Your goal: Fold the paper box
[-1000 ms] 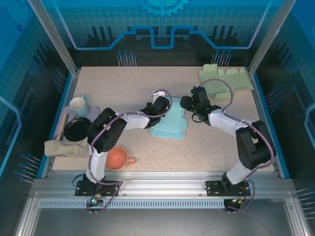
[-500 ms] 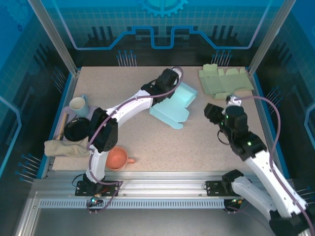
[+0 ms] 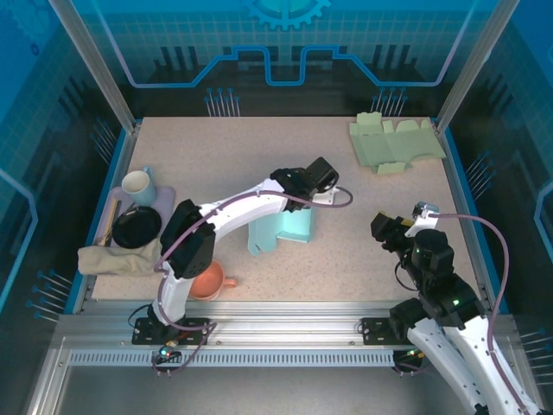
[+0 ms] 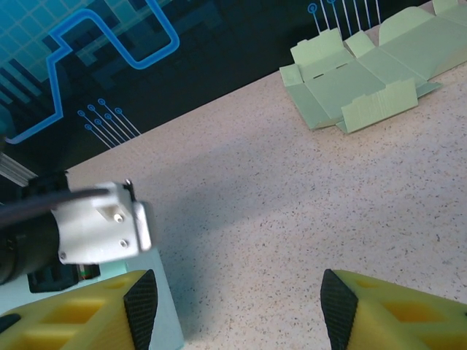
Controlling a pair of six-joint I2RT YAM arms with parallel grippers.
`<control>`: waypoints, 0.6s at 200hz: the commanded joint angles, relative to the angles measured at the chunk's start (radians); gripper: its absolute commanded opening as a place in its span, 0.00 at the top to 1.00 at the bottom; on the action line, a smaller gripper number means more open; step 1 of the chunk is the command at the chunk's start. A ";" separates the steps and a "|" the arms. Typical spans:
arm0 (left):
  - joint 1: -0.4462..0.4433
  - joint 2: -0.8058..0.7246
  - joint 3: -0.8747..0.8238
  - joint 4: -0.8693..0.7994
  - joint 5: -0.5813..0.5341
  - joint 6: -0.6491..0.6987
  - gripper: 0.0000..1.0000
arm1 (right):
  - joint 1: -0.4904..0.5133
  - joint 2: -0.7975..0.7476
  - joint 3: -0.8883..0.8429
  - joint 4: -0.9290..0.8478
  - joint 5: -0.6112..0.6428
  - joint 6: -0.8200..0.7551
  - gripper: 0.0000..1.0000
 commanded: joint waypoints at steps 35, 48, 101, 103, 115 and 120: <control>-0.014 0.223 0.236 -0.213 -0.096 0.085 0.93 | 0.009 -0.008 0.010 -0.021 -0.024 -0.012 0.36; -0.013 0.259 0.283 -0.226 -0.097 0.079 0.83 | 0.008 -0.014 0.012 -0.025 -0.014 -0.016 0.36; -0.012 0.305 0.369 -0.221 -0.090 0.031 0.56 | 0.009 -0.016 0.009 -0.026 0.011 -0.029 0.36; -0.011 0.305 0.368 -0.219 -0.090 0.027 0.56 | 0.009 -0.015 0.009 -0.027 0.011 -0.029 0.36; -0.012 0.295 0.361 -0.213 -0.089 0.009 0.56 | 0.009 -0.014 0.008 -0.025 0.010 -0.030 0.36; -0.013 0.289 0.357 -0.206 -0.089 0.001 0.55 | 0.008 -0.014 0.007 -0.025 0.009 -0.030 0.36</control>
